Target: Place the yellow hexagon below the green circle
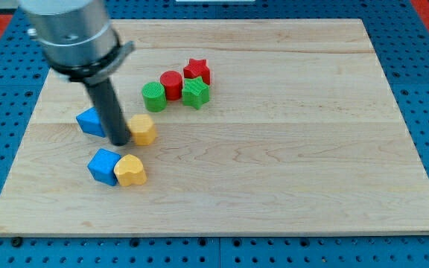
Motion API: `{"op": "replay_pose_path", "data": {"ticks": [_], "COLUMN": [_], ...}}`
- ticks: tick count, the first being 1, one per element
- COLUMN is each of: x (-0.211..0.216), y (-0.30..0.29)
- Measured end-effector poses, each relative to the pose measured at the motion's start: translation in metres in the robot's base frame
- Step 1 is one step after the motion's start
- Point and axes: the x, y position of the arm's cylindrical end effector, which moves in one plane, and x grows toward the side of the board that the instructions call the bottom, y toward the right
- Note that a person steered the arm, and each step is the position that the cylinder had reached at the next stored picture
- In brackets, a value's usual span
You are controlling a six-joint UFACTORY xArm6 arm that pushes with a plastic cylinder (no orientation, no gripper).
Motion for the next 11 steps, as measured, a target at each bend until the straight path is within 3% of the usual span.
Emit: {"op": "replay_pose_path", "data": {"ticks": [1,3,4,11], "x": [0.007,-0.008,-0.017,-0.047], "y": [0.008,0.123,0.139,0.012]}}
